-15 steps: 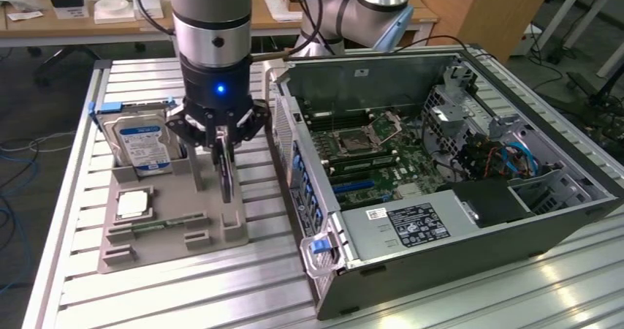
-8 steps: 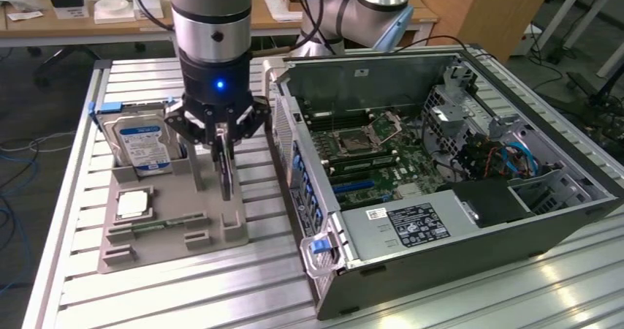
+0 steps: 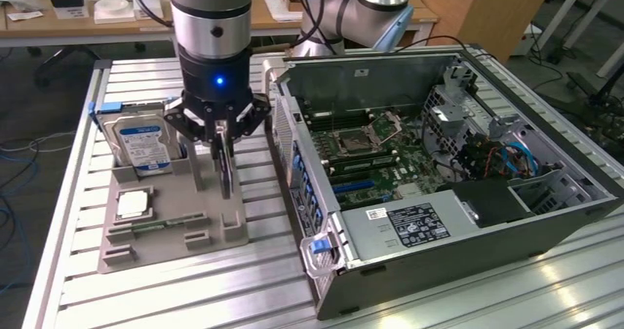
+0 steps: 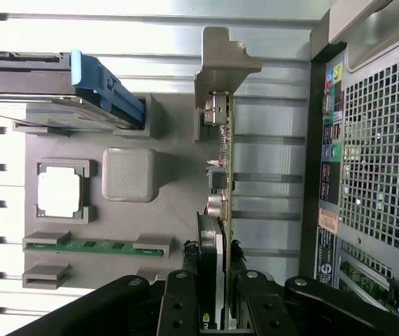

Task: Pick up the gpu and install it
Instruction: 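Pick up the gpu and move the gpu toward the slot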

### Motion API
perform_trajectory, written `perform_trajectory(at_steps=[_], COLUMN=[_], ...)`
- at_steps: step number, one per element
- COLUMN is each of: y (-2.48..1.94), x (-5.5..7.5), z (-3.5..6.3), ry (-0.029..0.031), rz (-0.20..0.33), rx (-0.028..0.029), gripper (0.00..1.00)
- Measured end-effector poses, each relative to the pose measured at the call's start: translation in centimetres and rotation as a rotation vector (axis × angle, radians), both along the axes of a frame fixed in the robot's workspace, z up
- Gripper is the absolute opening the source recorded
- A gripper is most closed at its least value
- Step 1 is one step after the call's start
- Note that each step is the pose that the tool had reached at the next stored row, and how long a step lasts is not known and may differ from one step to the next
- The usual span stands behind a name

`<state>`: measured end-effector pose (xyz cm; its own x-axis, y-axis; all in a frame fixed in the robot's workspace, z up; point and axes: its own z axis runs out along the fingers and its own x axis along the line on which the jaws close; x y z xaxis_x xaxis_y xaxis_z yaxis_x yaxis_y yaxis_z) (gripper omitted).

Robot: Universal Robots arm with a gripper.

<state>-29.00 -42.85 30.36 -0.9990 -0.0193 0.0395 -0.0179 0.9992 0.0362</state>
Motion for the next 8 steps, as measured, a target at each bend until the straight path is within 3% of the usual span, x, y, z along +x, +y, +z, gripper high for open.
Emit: perform_trajectory(at_steps=[8], y=[0.00], x=[0.00], z=[0.53], ry=[-0.0001], rz=[0.000], rx=[0.0001], gripper=[0.27])
